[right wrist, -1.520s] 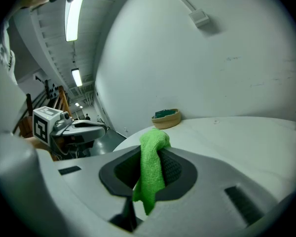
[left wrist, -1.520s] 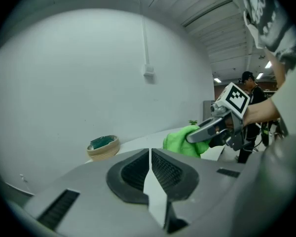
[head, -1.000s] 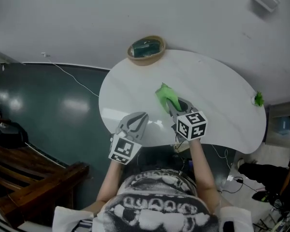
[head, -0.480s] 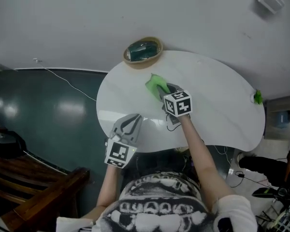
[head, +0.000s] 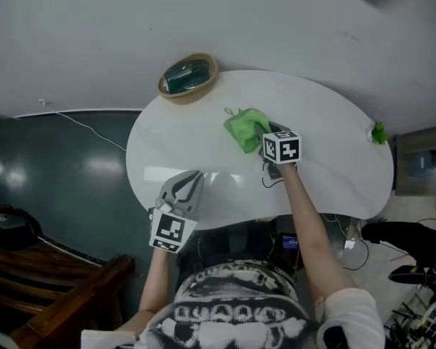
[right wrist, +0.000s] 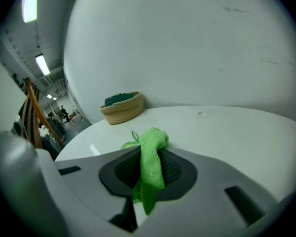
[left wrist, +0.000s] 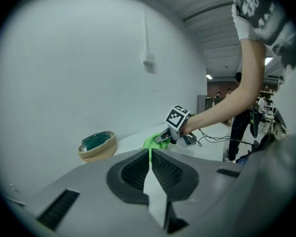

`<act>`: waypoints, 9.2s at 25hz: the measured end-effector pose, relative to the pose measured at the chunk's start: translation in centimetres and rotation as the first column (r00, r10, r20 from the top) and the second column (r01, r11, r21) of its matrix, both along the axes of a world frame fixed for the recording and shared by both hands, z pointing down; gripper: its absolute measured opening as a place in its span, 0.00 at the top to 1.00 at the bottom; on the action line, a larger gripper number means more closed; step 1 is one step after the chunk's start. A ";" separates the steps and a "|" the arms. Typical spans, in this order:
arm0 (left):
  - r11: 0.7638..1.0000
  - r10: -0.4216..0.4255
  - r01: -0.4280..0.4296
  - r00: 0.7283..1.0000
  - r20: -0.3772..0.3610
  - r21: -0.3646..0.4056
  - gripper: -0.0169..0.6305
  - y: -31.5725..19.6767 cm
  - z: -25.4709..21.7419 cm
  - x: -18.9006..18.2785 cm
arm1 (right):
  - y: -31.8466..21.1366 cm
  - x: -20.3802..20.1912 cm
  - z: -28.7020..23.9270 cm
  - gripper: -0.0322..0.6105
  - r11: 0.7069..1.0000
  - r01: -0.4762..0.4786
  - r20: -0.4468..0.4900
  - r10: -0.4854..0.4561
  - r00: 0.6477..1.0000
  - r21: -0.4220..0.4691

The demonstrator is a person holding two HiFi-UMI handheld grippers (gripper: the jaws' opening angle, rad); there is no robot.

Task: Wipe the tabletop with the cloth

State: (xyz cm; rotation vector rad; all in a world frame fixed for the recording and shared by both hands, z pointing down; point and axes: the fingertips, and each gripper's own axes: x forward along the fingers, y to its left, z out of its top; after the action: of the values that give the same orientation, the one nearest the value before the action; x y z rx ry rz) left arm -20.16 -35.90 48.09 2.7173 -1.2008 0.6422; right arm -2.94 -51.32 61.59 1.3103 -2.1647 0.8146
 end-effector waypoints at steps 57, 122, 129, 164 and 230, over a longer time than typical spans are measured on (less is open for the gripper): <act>0.999 -0.052 0.053 0.998 -0.018 0.005 0.95 4.2 -0.1 1.3 | 5.3 4.9 -6.3 0.88 0.989 -0.009 -0.038 0.015 0.999 0.151; 0.973 0.223 -0.222 0.975 0.007 -0.058 0.95 13.1 2.0 34.6 | 25.4 60.3 2.5 0.88 0.850 -0.525 -0.308 0.493 0.814 -0.027; 0.975 0.218 -0.218 0.976 0.016 -0.038 0.95 12.1 1.2 34.3 | 26.0 60.6 1.1 0.88 0.839 -0.544 -0.258 0.527 0.810 0.008; 0.989 -0.139 0.140 0.990 0.029 -0.038 0.95 23.8 2.0 -8.6 | 27.1 -18.3 -6.7 0.88 0.949 0.274 0.093 -0.290 0.952 0.156; 0.988 0.150 -0.146 0.986 0.069 -0.057 0.95 33.3 1.7 29.9 | 44.7 43.1 1.4 0.88 0.912 -0.411 -0.003 0.411 0.912 0.008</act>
State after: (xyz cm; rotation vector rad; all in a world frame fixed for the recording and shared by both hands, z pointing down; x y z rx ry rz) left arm 9.73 -2.56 49.81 2.7812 -0.9878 0.7858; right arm 40.20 -6.58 62.97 1.8038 -1.9102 0.9575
